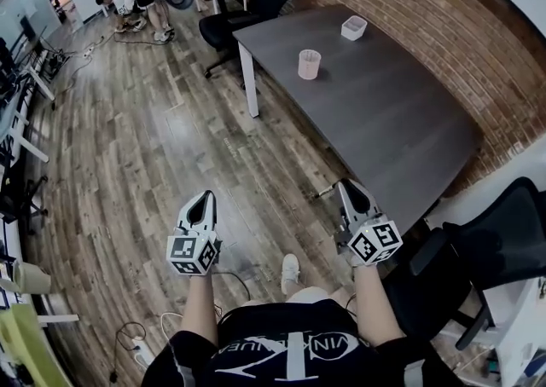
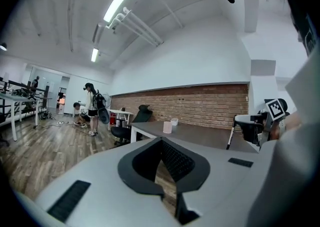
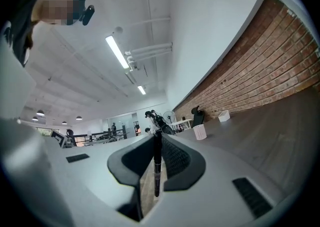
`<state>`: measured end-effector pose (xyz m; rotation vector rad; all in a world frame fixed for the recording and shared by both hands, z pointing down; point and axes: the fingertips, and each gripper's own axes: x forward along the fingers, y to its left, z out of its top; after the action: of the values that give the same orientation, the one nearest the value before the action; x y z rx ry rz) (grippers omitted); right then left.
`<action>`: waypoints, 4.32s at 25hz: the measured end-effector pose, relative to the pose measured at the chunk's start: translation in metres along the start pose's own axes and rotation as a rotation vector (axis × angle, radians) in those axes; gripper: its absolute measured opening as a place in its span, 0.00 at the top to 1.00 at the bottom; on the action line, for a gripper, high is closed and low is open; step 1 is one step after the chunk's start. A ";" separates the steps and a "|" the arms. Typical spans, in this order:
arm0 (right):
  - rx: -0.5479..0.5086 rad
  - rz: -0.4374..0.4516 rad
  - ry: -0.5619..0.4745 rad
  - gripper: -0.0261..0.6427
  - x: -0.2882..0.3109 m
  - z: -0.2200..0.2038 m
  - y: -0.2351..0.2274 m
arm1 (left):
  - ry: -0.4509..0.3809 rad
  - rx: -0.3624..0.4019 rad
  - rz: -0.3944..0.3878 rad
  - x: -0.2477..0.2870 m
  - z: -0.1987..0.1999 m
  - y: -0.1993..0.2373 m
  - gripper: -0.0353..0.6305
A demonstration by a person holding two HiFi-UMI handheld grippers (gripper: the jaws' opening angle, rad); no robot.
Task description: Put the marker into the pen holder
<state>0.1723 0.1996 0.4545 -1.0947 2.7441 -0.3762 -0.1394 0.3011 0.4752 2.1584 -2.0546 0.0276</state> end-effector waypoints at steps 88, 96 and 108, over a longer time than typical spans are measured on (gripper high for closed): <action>0.044 -0.164 -0.005 0.87 0.472 0.048 -0.310 | 0.137 -0.007 -0.384 0.594 0.025 0.060 0.93; 0.041 -0.120 0.077 0.87 0.491 0.010 -0.311 | 0.179 -0.014 -0.367 0.596 0.003 0.062 0.93; 0.052 -0.081 0.132 0.87 0.508 -0.021 -0.305 | 0.207 -0.031 -0.346 0.592 -0.015 0.070 0.93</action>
<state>0.0013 -0.3622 0.5335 -1.2123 2.7902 -0.5463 -0.1748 -0.2868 0.5713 2.3480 -1.5441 0.1672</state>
